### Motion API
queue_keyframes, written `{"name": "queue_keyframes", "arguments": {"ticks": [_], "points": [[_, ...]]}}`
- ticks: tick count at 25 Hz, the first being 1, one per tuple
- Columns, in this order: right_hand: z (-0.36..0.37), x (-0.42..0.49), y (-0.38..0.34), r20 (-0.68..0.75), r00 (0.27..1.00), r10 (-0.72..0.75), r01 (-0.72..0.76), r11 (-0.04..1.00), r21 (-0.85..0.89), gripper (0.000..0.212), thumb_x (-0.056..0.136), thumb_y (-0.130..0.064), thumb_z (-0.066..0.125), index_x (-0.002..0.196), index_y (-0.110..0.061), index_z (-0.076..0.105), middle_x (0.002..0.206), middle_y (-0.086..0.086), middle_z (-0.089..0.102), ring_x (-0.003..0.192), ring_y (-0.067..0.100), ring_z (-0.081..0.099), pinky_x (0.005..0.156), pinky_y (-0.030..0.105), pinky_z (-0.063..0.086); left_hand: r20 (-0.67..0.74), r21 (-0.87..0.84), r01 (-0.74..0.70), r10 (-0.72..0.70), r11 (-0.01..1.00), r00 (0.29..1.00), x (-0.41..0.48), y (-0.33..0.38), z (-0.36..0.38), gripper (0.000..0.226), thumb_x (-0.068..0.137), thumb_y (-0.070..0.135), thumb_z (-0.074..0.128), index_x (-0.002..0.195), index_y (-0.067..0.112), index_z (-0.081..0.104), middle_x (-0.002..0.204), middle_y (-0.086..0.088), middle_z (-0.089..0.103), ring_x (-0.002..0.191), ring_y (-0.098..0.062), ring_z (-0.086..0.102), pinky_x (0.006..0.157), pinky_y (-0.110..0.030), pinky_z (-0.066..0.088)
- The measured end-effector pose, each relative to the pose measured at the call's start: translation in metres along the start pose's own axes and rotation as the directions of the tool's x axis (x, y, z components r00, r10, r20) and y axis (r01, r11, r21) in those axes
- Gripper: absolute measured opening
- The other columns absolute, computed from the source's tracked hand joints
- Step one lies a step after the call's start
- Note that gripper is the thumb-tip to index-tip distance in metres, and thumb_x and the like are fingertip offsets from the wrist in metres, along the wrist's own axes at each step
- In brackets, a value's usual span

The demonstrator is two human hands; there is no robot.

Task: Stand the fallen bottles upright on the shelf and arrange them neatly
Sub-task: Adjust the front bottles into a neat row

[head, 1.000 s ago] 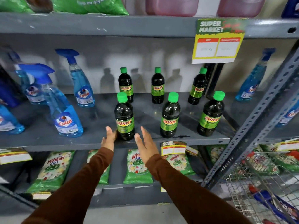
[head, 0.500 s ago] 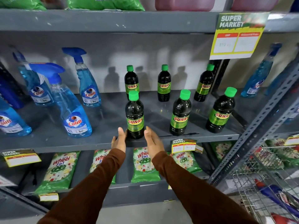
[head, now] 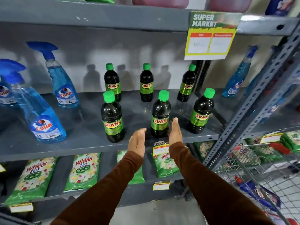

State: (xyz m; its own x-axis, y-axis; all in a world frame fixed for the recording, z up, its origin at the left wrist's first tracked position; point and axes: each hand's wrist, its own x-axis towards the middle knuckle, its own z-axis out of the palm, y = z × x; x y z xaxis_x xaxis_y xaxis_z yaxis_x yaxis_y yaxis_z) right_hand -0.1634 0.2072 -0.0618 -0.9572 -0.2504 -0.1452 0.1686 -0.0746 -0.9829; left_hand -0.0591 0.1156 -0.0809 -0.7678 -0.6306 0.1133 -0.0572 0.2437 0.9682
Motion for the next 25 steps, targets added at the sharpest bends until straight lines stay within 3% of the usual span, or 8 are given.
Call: {"name": "queue_keyframes", "arguments": {"ticks": [3, 6, 12, 14, 17, 20, 22, 25], "points": [[-0.008, 0.009, 0.002, 0.104, 0.99, 0.099, -0.092, 0.994, -0.064, 0.075, 0.087, -0.065, 0.028, 0.137, -0.011, 0.041, 0.149, 0.013, 0.037, 0.136, 0.027, 0.035, 0.117, 0.046, 0.024, 0.1, -0.205, 0.294, -0.279, 0.933, 0.955, 0.02, 0.009, 0.022, 0.097, 0.07, 0.081, 0.014, 0.137, 0.014, 0.038, 0.152, -0.009, 0.029, 0.142, -0.023, 0.021, 0.121, -0.045, 0.01], [-0.011, 0.013, 0.003, 0.162, 0.982, 0.098, -0.088, 0.994, -0.068, 0.069, 0.088, -0.064, 0.025, 0.135, -0.017, 0.045, 0.149, 0.013, 0.037, 0.138, 0.027, 0.032, 0.117, 0.047, 0.022, 0.099, -0.219, 0.327, -0.313, 0.919, 0.945, 0.025, 0.007, 0.026, 0.134, 0.033, 0.101, 0.013, 0.135, 0.019, 0.043, 0.153, -0.011, 0.026, 0.144, -0.024, 0.016, 0.12, -0.048, 0.007], [-0.017, 0.017, 0.003, 0.2, 0.968, 0.15, -0.13, 0.985, -0.112, 0.075, 0.085, -0.065, 0.033, 0.133, -0.009, 0.045, 0.143, 0.016, 0.045, 0.129, 0.029, 0.043, 0.114, 0.046, 0.028, 0.077, -0.282, 0.299, -0.289, 0.912, 0.954, 0.019, 0.009, 0.03, 0.105, 0.065, 0.081, 0.006, 0.132, 0.01, 0.046, 0.146, -0.013, 0.041, 0.138, -0.022, 0.032, 0.12, -0.042, 0.014], [-0.019, 0.016, 0.003, 0.225, 0.962, 0.153, -0.125, 0.983, -0.135, 0.072, 0.086, -0.065, 0.033, 0.132, -0.011, 0.046, 0.142, 0.014, 0.046, 0.128, 0.029, 0.044, 0.114, 0.046, 0.029, 0.026, -0.291, 0.268, -0.272, 0.918, 0.962, 0.018, 0.01, 0.032, 0.089, 0.081, 0.065, 0.002, 0.131, 0.005, 0.046, 0.142, -0.014, 0.045, 0.134, -0.022, 0.038, 0.114, -0.032, 0.02], [-0.023, 0.012, 0.003, 0.217, 0.974, 0.061, -0.019, 0.982, -0.187, 0.058, 0.091, -0.057, 0.033, 0.125, -0.014, 0.055, 0.134, 0.016, 0.054, 0.124, 0.03, 0.049, 0.111, 0.048, 0.032, -0.139, -0.269, 0.252, -0.296, 0.93, 0.945, 0.014, 0.009, 0.037, 0.075, 0.093, 0.052, 0.008, 0.119, 0.002, 0.057, 0.13, -0.018, 0.056, 0.117, -0.021, 0.049, 0.104, -0.031, 0.029], [-0.045, 0.006, 0.006, -0.002, 0.994, -0.109, 0.108, 0.994, -0.014, 0.04, 0.095, -0.043, 0.037, 0.083, -0.021, 0.068, 0.087, 0.013, 0.072, 0.089, 0.024, 0.066, 0.092, 0.045, 0.049, -0.406, 0.116, 0.103, -0.048, 0.988, 0.913, -0.008, 0.01, 0.049, 0.066, 0.085, 0.055, 0.017, 0.09, 0.003, 0.058, 0.092, -0.016, 0.059, 0.089, -0.022, 0.048, 0.086, -0.03, 0.033], [-0.068, 0.004, 0.003, -0.191, 0.961, -0.199, 0.204, 0.979, 0.003, 0.043, 0.092, -0.044, 0.035, 0.061, -0.022, 0.056, 0.06, 0.004, 0.061, 0.061, 0.018, 0.059, 0.07, 0.039, 0.05, -0.326, 0.37, -0.102, 0.232, 0.924, 0.916, -0.022, 0.015, 0.069, 0.052, 0.085, 0.048, 0.021, 0.08, 0.007, 0.052, 0.078, -0.008, 0.05, 0.078, -0.02, 0.043, 0.075, -0.032, 0.034], [-0.095, 0.02, -0.009, -0.401, 0.857, -0.324, 0.289, 0.946, -0.148, 0.042, 0.09, -0.033, 0.035, 0.075, 0.002, 0.054, 0.078, 0.024, 0.054, 0.081, 0.035, 0.052, 0.08, 0.051, 0.041, -0.089, 0.337, -0.273, 0.319, 0.901, 0.943, -0.018, 0.029, 0.105, 0.048, 0.088, 0.042, 0.026, 0.087, 0.006, 0.058, 0.087, -0.014, 0.06, 0.083, -0.02, 0.049, 0.079, -0.031, 0.039]]}}
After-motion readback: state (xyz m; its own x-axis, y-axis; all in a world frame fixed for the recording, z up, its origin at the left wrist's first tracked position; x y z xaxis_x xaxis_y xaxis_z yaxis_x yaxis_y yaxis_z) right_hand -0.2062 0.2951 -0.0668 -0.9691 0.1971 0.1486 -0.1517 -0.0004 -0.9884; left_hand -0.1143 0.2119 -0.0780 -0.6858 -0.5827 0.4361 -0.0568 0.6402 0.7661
